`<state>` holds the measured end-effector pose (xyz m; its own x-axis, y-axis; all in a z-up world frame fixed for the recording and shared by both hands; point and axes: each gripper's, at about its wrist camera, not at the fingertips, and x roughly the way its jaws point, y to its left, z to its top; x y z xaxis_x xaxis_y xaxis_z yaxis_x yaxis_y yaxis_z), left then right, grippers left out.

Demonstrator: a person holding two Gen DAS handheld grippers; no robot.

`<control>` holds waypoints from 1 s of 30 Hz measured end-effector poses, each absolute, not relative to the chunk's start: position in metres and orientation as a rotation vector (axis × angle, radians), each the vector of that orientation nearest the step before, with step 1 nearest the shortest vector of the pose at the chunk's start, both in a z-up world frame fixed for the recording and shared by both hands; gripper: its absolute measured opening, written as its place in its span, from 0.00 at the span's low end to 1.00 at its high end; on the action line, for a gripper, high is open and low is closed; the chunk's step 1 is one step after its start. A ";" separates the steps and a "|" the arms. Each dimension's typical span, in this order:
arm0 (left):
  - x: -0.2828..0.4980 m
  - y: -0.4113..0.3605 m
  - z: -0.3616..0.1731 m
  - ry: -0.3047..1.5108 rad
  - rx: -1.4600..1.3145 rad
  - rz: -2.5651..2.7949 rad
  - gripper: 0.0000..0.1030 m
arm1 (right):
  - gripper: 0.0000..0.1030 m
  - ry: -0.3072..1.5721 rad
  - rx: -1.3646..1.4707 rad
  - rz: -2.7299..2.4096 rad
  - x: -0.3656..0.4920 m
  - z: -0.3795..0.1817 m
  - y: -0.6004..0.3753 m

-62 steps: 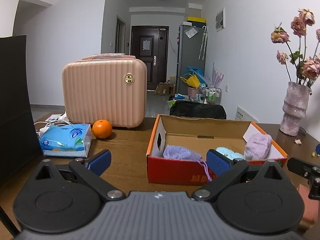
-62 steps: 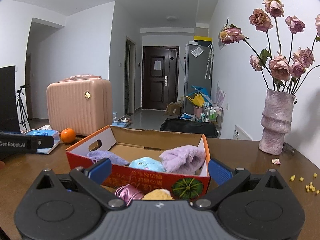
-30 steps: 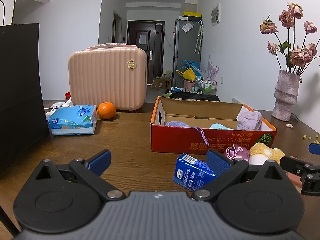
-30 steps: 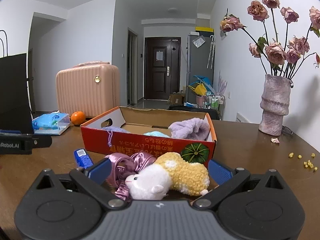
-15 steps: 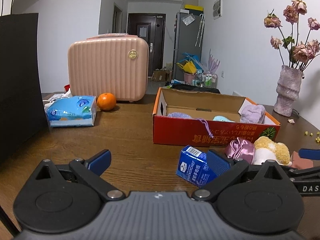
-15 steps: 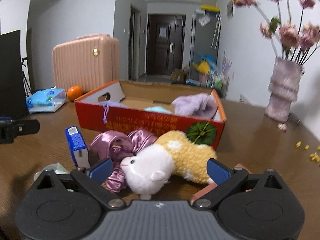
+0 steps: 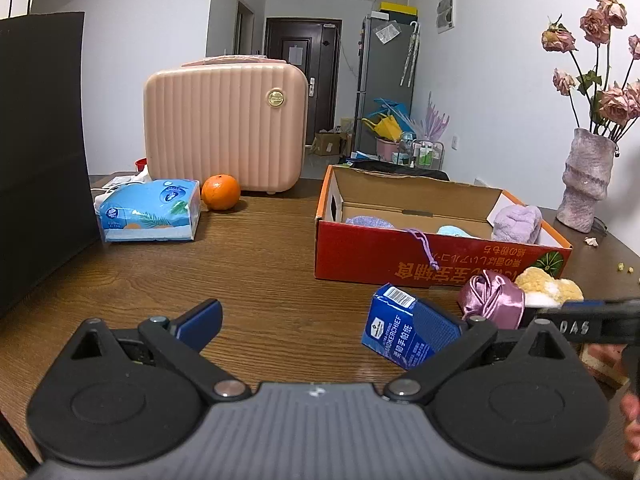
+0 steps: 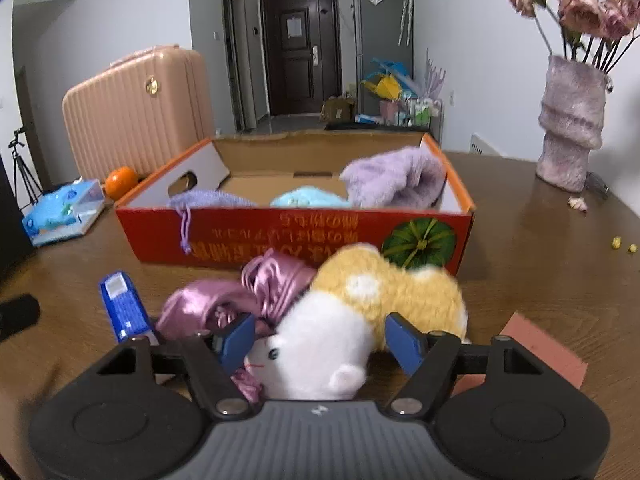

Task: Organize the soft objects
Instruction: 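Grip the lamb plush with the right gripper while the left gripper closes on the milk carton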

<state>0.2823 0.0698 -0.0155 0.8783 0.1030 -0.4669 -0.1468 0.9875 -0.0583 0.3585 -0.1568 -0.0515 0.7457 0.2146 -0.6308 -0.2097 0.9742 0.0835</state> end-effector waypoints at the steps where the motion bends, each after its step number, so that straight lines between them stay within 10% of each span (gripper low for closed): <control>1: 0.282 0.070 -0.015 0.481 -0.094 0.131 1.00 | 0.62 0.708 0.013 0.238 0.360 -0.054 -0.158; 30: 0.290 0.067 -0.022 0.499 -0.098 0.090 1.00 | 0.40 0.529 0.184 0.274 0.319 -0.036 -0.217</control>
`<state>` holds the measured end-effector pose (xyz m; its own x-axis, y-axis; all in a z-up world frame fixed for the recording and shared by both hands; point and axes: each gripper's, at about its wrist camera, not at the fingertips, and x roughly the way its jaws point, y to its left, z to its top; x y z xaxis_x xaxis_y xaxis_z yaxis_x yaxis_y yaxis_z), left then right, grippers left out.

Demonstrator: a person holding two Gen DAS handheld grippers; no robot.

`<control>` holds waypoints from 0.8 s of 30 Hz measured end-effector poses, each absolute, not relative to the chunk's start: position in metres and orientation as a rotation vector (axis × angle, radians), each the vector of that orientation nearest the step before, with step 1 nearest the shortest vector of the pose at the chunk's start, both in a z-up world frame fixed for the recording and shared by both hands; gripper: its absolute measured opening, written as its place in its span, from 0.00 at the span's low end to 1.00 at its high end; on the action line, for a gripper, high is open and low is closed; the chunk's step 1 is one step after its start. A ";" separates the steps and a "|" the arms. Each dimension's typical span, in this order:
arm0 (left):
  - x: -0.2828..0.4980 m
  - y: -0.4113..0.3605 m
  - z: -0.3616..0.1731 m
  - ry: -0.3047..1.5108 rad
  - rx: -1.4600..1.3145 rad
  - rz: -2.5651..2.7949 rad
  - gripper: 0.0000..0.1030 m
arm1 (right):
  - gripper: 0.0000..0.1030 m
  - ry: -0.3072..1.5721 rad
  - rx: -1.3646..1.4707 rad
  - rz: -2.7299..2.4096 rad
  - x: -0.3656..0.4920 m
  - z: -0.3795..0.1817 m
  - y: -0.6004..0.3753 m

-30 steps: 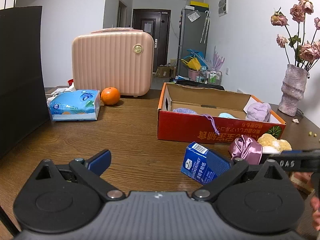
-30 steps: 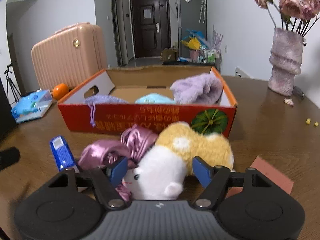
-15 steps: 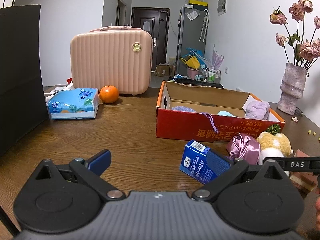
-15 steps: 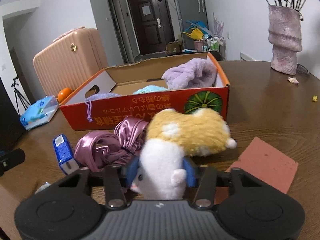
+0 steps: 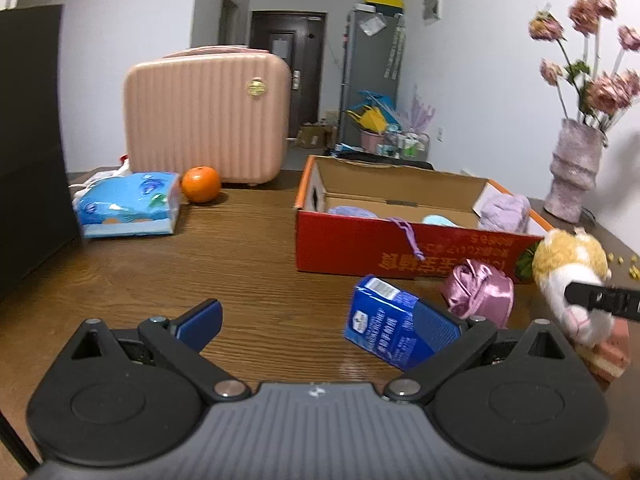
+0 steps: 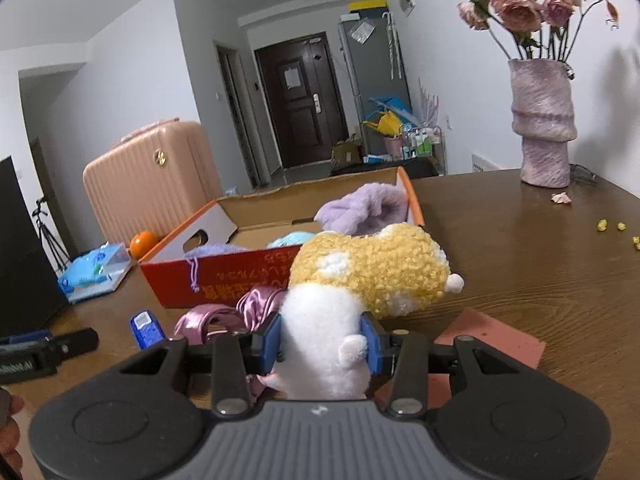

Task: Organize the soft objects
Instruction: 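Grip the lamb plush with the right gripper while the left gripper closes on the milk carton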

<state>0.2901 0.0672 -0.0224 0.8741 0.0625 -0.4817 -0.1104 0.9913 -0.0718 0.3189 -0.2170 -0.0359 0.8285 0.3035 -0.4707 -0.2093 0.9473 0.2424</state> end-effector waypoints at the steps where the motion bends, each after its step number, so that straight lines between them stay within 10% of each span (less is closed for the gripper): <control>1: 0.291 0.065 -0.023 0.502 -0.089 0.080 1.00 | 0.40 0.525 0.190 0.271 0.318 -0.035 -0.219; 24: 0.338 0.022 -0.044 0.562 0.116 -0.112 1.00 | 0.40 0.528 0.191 0.247 0.320 -0.041 -0.221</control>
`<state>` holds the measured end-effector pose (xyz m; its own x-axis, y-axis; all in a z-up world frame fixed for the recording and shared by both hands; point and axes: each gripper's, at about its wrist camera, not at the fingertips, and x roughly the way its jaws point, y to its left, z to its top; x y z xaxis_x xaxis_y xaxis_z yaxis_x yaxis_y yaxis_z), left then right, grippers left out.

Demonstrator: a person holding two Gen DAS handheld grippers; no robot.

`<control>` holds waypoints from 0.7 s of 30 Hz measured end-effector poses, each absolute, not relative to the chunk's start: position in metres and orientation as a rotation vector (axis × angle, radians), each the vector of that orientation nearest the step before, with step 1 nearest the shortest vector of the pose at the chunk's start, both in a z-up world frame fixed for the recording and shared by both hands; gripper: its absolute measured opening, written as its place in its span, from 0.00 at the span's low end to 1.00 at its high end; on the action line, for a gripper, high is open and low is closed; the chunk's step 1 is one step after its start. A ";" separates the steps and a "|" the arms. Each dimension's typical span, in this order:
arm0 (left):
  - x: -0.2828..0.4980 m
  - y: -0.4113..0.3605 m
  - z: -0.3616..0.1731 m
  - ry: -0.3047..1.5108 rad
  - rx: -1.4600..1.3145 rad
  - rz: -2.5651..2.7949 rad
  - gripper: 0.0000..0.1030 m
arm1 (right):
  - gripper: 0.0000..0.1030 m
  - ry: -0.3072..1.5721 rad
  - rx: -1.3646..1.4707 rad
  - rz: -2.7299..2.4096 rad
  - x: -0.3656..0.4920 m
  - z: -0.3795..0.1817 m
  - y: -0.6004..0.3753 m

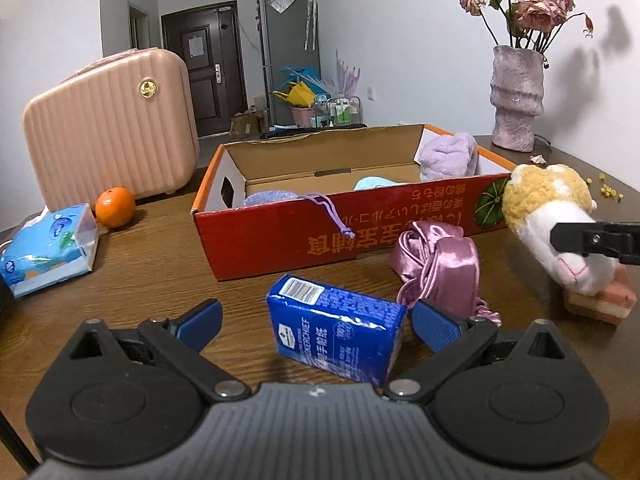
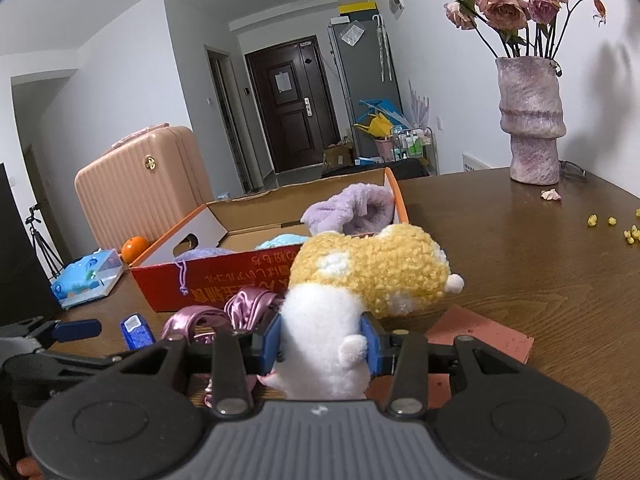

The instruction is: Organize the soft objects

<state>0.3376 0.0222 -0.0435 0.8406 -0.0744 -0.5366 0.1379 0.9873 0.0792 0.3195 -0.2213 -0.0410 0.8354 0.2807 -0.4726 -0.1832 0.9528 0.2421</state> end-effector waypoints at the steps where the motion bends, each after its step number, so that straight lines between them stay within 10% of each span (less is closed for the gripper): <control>1: 0.341 0.023 -0.045 0.564 0.115 -0.115 1.00 | 0.40 0.531 0.190 0.246 0.321 -0.041 -0.221; 8: 0.360 0.029 -0.055 0.591 0.098 -0.129 1.00 | 0.40 0.540 0.183 0.243 0.323 -0.045 -0.219; 11: 0.360 0.028 -0.055 0.570 0.104 -0.129 0.76 | 0.40 0.542 0.182 0.246 0.323 -0.046 -0.219; 21: 0.354 0.028 -0.055 0.557 0.110 -0.124 0.72 | 0.40 0.531 0.183 0.252 0.321 -0.045 -0.219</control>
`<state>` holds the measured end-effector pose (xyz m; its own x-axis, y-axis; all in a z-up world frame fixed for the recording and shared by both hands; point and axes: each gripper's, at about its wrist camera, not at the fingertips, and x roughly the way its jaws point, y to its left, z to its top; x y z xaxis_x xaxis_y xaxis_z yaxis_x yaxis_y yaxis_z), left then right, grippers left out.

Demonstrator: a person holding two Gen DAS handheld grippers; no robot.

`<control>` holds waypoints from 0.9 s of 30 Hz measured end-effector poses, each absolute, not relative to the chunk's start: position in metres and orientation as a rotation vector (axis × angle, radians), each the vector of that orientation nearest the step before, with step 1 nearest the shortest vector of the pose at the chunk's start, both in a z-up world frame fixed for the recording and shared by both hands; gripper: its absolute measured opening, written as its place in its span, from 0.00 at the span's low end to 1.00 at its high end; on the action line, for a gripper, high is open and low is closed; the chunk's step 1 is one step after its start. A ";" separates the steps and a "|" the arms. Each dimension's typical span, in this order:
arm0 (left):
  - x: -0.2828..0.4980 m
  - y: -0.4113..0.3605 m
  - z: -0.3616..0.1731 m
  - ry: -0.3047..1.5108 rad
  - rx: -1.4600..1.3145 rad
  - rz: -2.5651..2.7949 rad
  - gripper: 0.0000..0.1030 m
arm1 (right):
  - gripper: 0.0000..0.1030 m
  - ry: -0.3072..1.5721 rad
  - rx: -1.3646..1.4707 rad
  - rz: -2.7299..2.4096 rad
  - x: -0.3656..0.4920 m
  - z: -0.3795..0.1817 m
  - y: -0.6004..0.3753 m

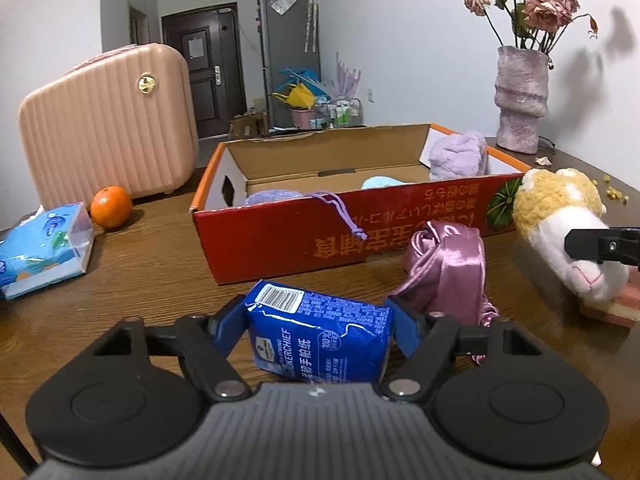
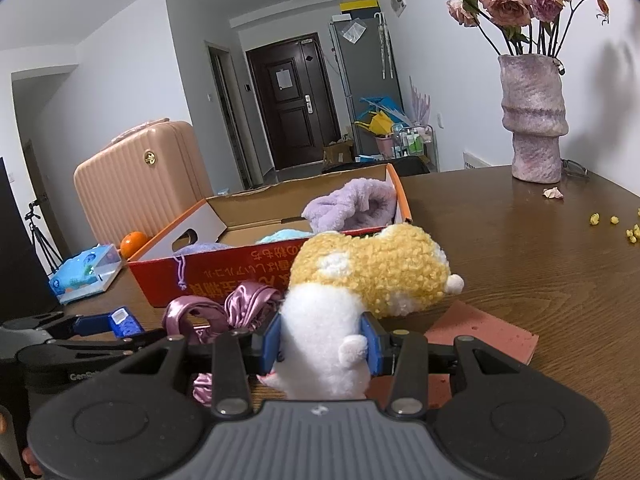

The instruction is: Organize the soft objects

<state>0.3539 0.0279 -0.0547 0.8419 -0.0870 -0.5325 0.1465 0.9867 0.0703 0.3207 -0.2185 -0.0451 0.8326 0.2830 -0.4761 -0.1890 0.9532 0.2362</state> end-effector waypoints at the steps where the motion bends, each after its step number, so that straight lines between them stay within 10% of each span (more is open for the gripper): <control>1: 0.353 0.029 -0.054 0.554 0.109 -0.118 0.72 | 0.40 0.530 0.183 0.252 0.320 -0.045 -0.219; 27: 0.307 0.054 -0.030 0.431 0.027 0.010 0.72 | 0.40 0.492 0.178 0.265 0.310 -0.040 -0.218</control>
<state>0.3068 0.0539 -0.0301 0.9083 0.0159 -0.4179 -0.0043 0.9996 0.0287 0.3104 -0.2183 -0.0401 0.8483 0.2923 -0.4415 -0.2070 0.9505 0.2316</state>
